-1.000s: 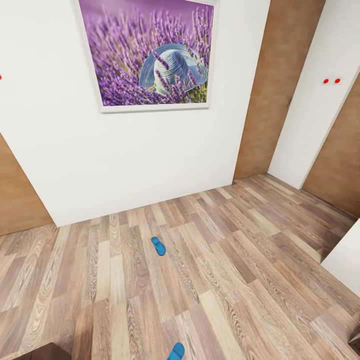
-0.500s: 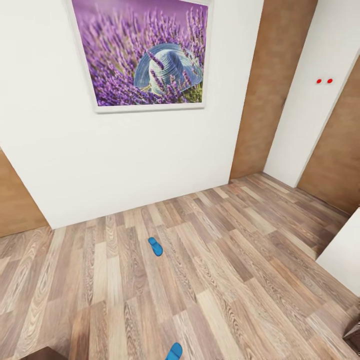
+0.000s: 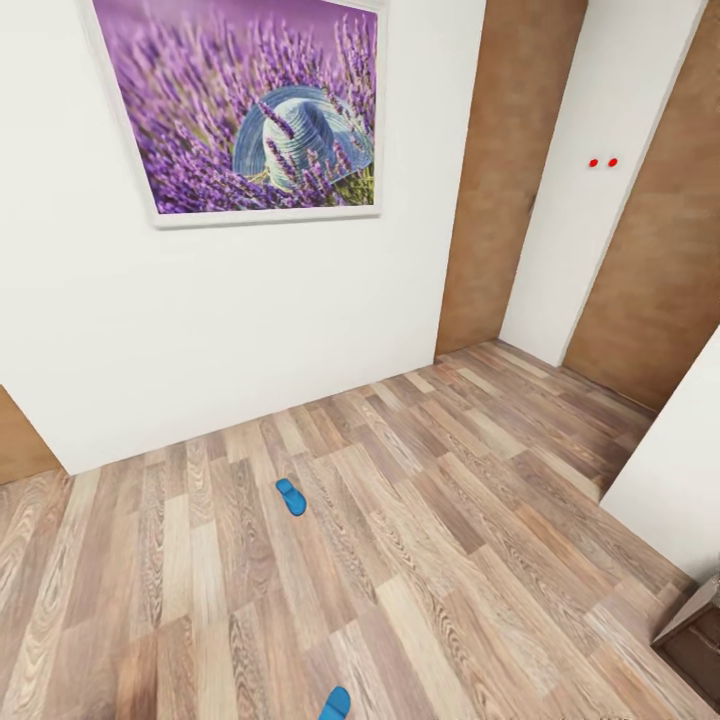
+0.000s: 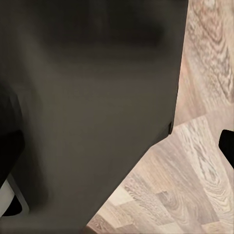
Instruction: In the bedroom, move the book from the bed onto either nightstand, and place the two sandals side by side next to the bed.
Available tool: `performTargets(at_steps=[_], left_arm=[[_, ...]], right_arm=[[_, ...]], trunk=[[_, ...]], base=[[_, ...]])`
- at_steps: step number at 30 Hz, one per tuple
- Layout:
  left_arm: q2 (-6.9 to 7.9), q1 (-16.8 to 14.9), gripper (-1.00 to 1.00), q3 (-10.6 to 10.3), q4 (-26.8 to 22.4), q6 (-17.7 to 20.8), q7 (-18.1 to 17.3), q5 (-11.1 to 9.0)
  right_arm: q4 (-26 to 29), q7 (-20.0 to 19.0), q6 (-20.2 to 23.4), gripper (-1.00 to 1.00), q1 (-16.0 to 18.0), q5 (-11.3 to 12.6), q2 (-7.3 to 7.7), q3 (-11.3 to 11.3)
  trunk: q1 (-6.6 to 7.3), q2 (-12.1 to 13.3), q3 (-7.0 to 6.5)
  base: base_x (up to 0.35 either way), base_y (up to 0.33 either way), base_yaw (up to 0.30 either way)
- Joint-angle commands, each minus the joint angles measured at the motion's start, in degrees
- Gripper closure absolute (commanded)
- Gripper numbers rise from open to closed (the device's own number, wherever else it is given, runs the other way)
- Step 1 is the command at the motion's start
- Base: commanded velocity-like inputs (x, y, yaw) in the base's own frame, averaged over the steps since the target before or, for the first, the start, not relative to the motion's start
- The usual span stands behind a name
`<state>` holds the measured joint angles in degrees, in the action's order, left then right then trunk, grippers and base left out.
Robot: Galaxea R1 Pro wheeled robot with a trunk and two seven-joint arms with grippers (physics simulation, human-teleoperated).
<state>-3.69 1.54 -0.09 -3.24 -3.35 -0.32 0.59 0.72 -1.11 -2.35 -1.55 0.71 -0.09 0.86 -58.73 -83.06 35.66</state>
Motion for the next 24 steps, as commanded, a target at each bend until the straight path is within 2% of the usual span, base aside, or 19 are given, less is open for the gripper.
performTargets(at_steps=[1,15,24], left_arm=[[0.0,0.0,-1.0,0.0,-0.1,-0.1,0.0,0.1],[0.0,0.0,-1.0,0.0,-0.1,-0.1,0.0,0.0],[0.0,0.0,-1.0,0.0,-0.1,-0.1,0.0,0.0]], right_arm=[[0.1,-0.1,-0.1,-1.0,0.0,0.1,0.0,0.1],[0.1,-0.1,-0.1,-1.0,0.0,0.1,0.0,0.0],[0.1,-0.1,-0.1,-1.0,0.0,0.1,0.0,0.0]], trunk=[[0.0,0.0,0.03],[0.0,0.0,0.03],[0.0,0.0,0.03]], base=[[0.0,0.0,-0.072],[0.0,0.0,-0.035],[0.0,0.0,-0.194]])
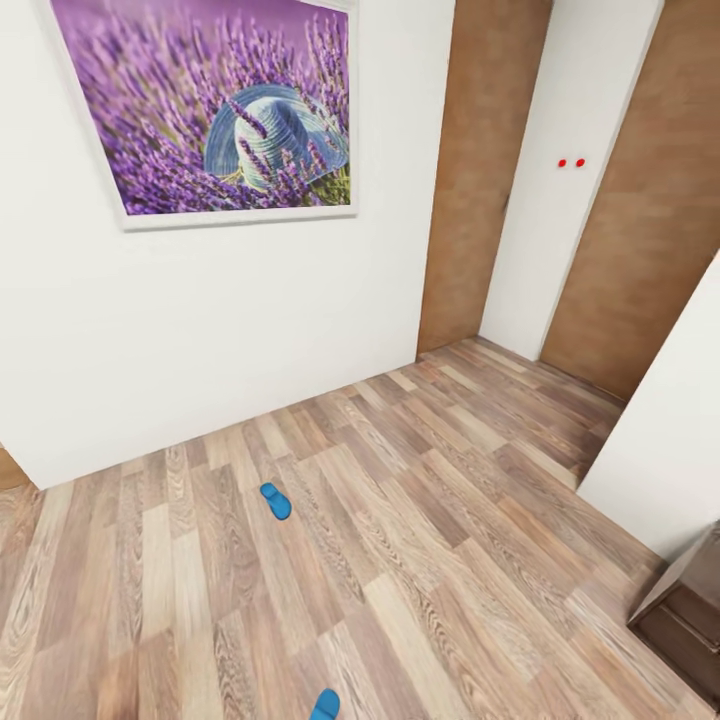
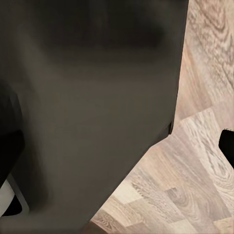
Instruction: In the bedroom, move the book from the bed onto either nightstand, and place the two sandals side by side next to the bed.
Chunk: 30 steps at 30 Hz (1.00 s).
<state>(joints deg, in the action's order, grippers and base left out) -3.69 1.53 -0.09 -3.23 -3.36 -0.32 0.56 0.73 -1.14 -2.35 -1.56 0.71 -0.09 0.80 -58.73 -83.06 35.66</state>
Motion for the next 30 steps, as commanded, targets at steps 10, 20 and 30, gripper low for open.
performTargets(at_steps=[10,20,30], left_arm=[[0.0,0.0,-1.0,0.0,-0.1,-0.1,0.0,0.1],[0.0,0.0,-1.0,0.0,-0.1,-0.1,0.0,0.1],[0.0,0.0,-1.0,0.0,-0.1,-0.1,-0.1,0.1]], right_arm=[[0.1,-0.2,-0.1,-1.0,0.0,0.0,0.0,0.0],[0.1,-0.2,-0.1,-1.0,0.0,-0.1,-0.04,0.0],[0.1,-0.2,-0.1,-1.0,0.0,-0.2,-0.01,0.0]], trunk=[[0.0,0.0,0.03],[0.0,0.0,0.03],[0.0,0.0,0.03]], base=[[0.0,0.0,-0.131],[0.022,0.051,-0.016],[0.015,0.023,-0.002]])
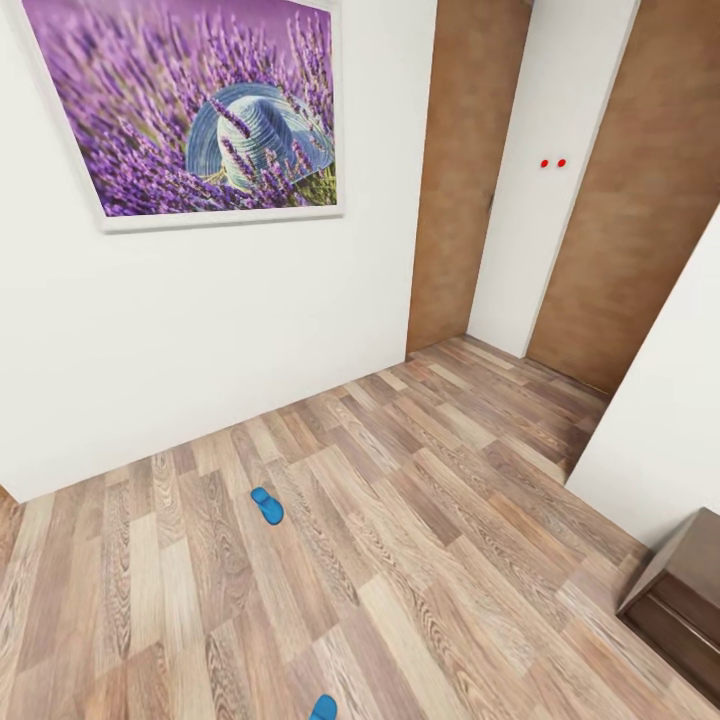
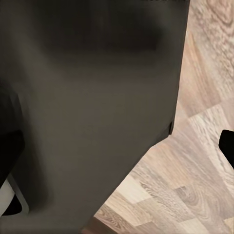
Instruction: In the bedroom, move the book from the bed onto either nightstand, and place the two sandals side by side next to the bed.
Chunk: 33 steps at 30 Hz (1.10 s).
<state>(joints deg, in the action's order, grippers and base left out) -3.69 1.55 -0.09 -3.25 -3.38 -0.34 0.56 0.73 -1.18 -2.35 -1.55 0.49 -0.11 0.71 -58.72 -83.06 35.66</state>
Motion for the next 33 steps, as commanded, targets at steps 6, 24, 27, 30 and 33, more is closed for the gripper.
performTargets(at_steps=[6,24,27,30,33], left_arm=[[0.0,0.0,-1.0,0.0,-0.1,-0.1,0.0,0.1],[0.0,0.0,-1.0,0.0,-0.2,-0.1,0.0,0.1],[0.0,0.0,-1.0,0.0,-0.1,-0.1,0.0,0.1],[0.0,0.0,-1.0,0.0,-0.1,-0.1,0.0,0.1],[0.0,0.0,-1.0,0.0,-0.1,-0.1,0.0,0.1]], right_arm=[[0.1,-0.1,-0.1,-1.0,0.0,0.0,-0.04,0.1],[0.1,-0.1,-0.1,-1.0,0.0,0.0,-0.02,0.1],[0.1,-0.1,-0.1,-1.0,0.0,0.0,-0.02,0.1],[0.1,-0.1,-0.1,-1.0,0.0,0.0,-0.05,0.1],[0.1,-0.1,-0.1,-1.0,0.0,0.0,-0.06,0.1]], trunk=[[-0.01,0.0,0.03],[-0.01,0.0,0.03],[-0.01,0.0,0.03],[-0.01,0.0,0.03],[-0.01,0.0,0.03]], base=[[0.061,0.058,0.0],[0.031,0.02,0.0],[0.026,0.016,0.0],[0.016,0.01,0.0],[0.008,0.005,-0.003]])
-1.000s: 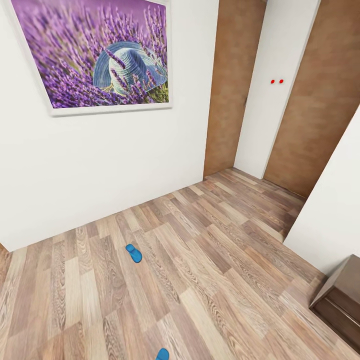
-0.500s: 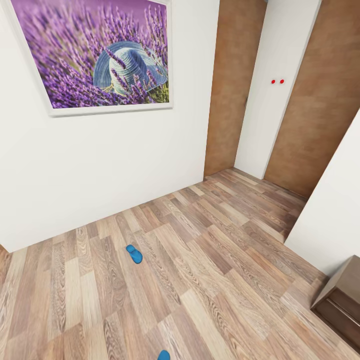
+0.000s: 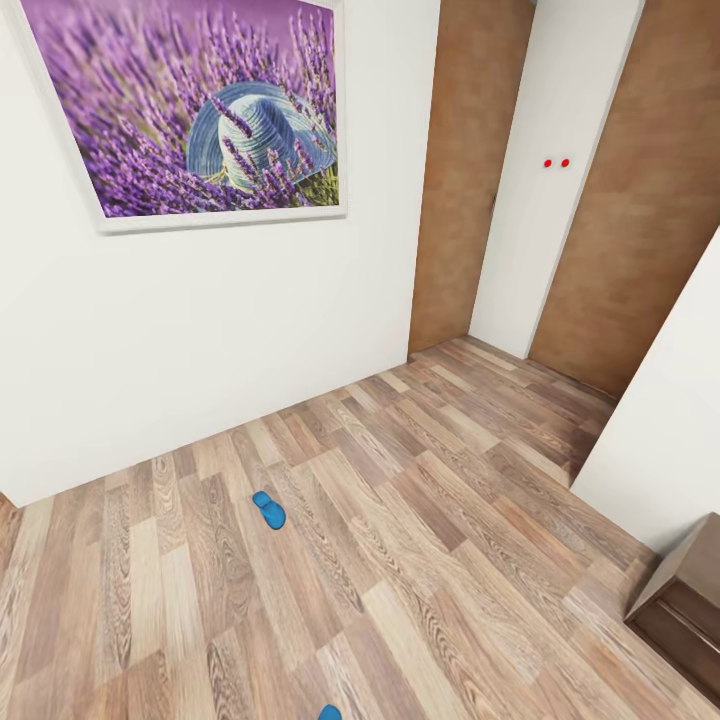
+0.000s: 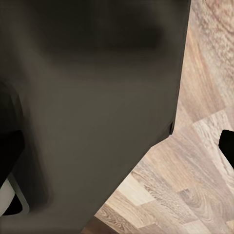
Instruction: In the bedroom, move the book from the bed onto either nightstand, and place the two sandals side by side next to the bed.
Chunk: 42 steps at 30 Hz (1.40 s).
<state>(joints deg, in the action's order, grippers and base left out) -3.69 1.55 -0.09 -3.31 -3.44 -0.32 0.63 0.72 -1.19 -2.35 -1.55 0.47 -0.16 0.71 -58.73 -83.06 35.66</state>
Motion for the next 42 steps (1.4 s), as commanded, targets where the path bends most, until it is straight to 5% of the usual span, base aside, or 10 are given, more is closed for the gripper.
performTargets(at_steps=[1,36,42], left_arm=[[0.0,0.0,-1.0,0.0,-0.1,-0.1,0.0,0.1],[0.0,0.0,-1.0,0.0,-0.2,-0.1,0.0,0.0],[0.0,-0.1,-1.0,0.1,-3.8,0.8,0.1,0.0]], right_arm=[[0.1,-0.1,-0.1,-1.0,0.0,0.1,0.0,0.1],[0.3,-0.1,-0.3,-1.0,0.0,0.0,0.05,0.2],[4.1,-0.2,-0.2,-1.0,0.0,0.1,0.32,0.4]], trunk=[[0.0,0.0,0.03],[0.0,0.0,0.03],[0.0,0.0,0.03]], base=[[0.005,0.003,-0.024],[0.001,0.0,-0.045],[0.0,0.0,-0.002]])
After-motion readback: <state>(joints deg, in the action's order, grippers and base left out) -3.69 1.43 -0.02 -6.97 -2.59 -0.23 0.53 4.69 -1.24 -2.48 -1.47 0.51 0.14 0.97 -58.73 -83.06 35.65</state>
